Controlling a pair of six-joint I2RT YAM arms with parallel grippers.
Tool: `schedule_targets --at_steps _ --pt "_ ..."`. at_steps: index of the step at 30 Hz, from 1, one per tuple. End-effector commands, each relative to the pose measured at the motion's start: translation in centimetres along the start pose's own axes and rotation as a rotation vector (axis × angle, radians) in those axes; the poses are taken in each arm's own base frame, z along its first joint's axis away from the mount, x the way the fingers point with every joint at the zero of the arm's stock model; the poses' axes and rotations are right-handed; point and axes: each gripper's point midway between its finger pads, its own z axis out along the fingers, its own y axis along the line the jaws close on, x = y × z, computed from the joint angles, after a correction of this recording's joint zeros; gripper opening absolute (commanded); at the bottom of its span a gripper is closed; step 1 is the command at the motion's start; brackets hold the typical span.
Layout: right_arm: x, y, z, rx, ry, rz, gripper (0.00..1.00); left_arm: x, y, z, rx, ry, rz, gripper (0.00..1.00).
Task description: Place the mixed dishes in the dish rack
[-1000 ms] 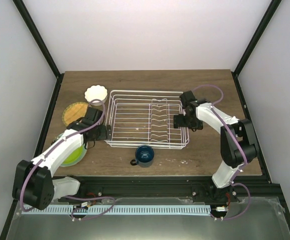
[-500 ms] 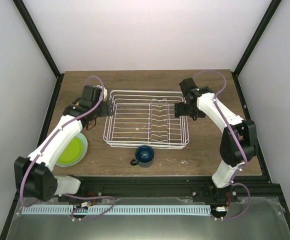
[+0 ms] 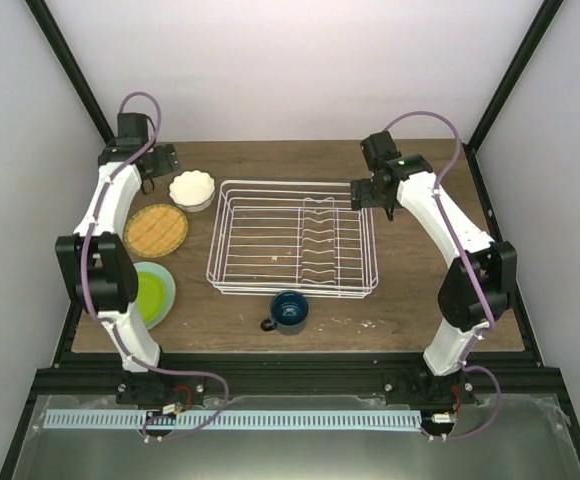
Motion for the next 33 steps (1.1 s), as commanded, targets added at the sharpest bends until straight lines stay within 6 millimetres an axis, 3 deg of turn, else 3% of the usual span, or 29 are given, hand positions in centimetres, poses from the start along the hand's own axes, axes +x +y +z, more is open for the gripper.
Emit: schedule_targets --at_steps 1,7,11,25,29,33 --pt "-2.0 0.8 -1.0 -0.026 -0.051 -0.019 1.0 1.3 1.6 4.0 -0.014 0.138 0.057 1.0" --pt "-3.8 2.2 -2.9 -0.129 -0.135 0.003 1.0 2.5 1.8 9.0 -0.008 0.233 0.064 1.0" --pt "-3.4 2.9 -2.9 -0.168 -0.12 -0.005 1.0 3.9 1.3 11.1 0.02 0.272 0.057 1.0" --pt "-1.3 3.9 -1.0 -0.205 -0.036 -0.004 0.89 6.5 0.4 15.7 0.067 0.318 0.047 0.99" --pt "-0.9 4.0 -0.4 -0.203 -0.009 -0.008 0.85 7.7 0.6 16.7 0.054 0.345 0.045 0.95" --pt "-0.7 4.1 -0.2 -0.209 0.001 -0.007 0.82 8.4 0.6 17.1 0.051 0.359 0.031 0.84"
